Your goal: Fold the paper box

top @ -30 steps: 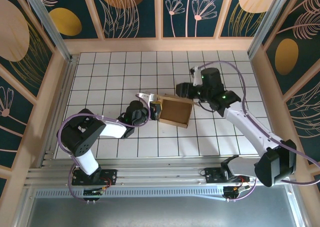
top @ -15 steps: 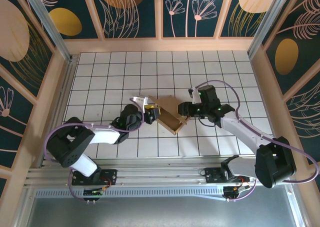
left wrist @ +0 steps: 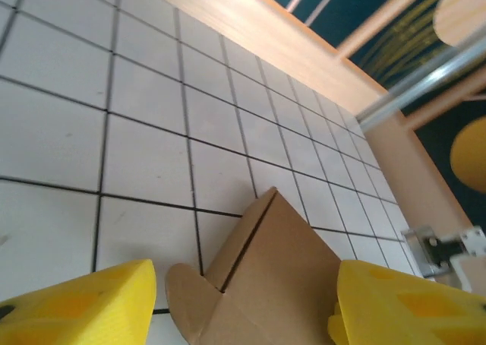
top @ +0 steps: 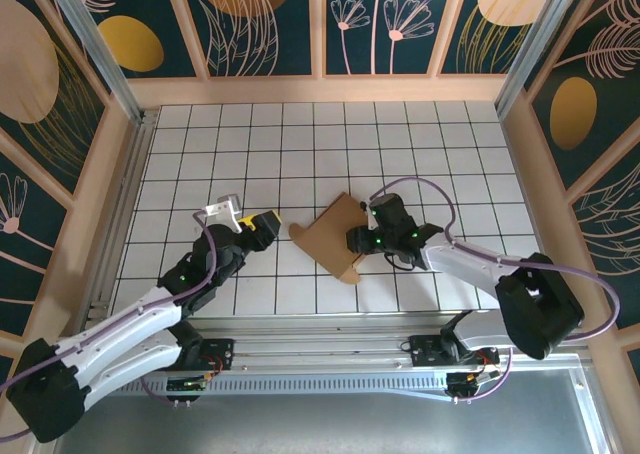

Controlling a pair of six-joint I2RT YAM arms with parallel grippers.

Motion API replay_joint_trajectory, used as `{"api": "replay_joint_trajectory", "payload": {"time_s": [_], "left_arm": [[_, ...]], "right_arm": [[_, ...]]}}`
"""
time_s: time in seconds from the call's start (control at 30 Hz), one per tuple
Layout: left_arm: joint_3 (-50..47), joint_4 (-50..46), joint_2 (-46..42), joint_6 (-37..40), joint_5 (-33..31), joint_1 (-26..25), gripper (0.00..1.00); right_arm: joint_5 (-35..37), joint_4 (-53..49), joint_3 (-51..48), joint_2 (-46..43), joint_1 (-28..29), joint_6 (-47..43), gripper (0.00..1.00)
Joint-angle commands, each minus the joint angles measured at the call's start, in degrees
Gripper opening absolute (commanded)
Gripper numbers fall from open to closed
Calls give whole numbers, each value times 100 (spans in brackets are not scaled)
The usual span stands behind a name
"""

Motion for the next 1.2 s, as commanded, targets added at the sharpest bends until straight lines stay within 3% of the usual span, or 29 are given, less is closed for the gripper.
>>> {"api": "replay_joint_trajectory", "payload": {"time_s": [0.0,0.13,0.3,0.37,0.53,0.63,0.73,0.9,1.03,1.17], "left_arm": [[402,-1380,178,-476,-379,-19,68],[737,-1016,877,-813,421,-20,69],[1252,-234,1958,-687,1320,-19,65],[1660,-297,2507,-181,1439,-16,63],[2985,-1094,3904,1359,1451,-12,61],[3613,-1324,4401,1845,1485,28,61],[3954,-1255,4701,2217,1929,139,61],[4419,-1497,5298,2694,2817,427,61],[4525,-1672,5607,2951,3256,545,61],[4537,-1611,5915,2969,3778,556,61]], "right_arm": [[540,-421,362,-168,26,-8,49],[317,68,512,-736,23,387,51],[156,525,513,-416,16,538,51],[-111,724,385,-53,23,560,49],[54,766,141,551,26,600,48],[13,440,386,493,15,533,51],[-104,307,669,40,-7,747,56],[650,-312,284,-1116,-475,2331,68],[402,-362,-508,-1719,-642,3247,71],[95,36,-896,-1623,-519,3693,70]]}}
